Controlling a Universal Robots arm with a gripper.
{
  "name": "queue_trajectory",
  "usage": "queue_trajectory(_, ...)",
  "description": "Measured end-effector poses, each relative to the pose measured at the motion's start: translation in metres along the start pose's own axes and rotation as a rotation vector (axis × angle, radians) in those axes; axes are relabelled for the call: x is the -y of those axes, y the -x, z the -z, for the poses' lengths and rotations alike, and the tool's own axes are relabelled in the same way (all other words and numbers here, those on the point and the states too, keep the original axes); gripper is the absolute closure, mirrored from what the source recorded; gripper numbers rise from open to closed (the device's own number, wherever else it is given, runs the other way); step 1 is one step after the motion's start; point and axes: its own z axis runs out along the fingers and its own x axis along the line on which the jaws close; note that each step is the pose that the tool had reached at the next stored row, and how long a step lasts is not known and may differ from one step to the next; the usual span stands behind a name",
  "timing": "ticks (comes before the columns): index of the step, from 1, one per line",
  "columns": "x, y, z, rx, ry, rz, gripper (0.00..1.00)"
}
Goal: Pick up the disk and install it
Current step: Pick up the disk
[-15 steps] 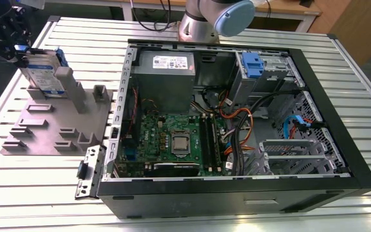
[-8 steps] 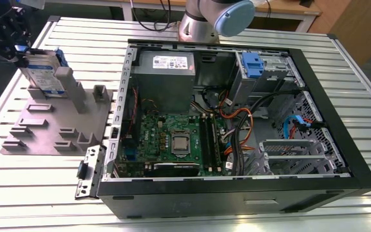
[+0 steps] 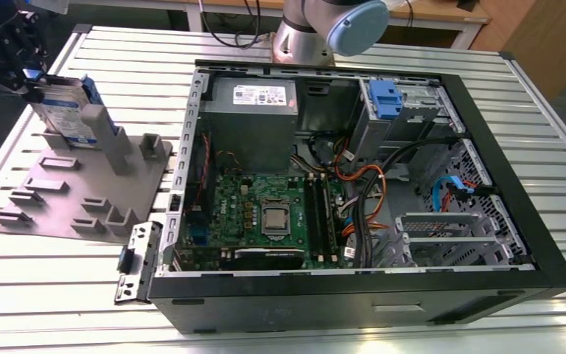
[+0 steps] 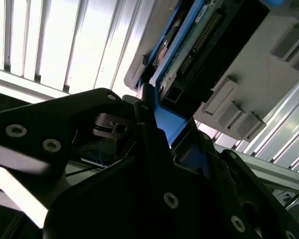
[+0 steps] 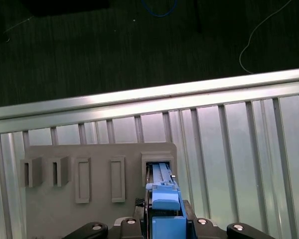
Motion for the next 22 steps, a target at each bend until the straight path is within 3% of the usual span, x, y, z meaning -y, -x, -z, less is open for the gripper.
queue_trajectory(7, 0.0000, 0.0000, 0.0000, -0.0001, 0.0000, 0.001, 0.63)
queue_trajectory(14, 0.0000, 0.0000, -0.0001, 0.0002, 0.0026, 0.111, 0.63)
queue_trajectory(22, -0.0001, -0.0002, -0.0001, 0.0003, 0.0032, 0.136, 0.63)
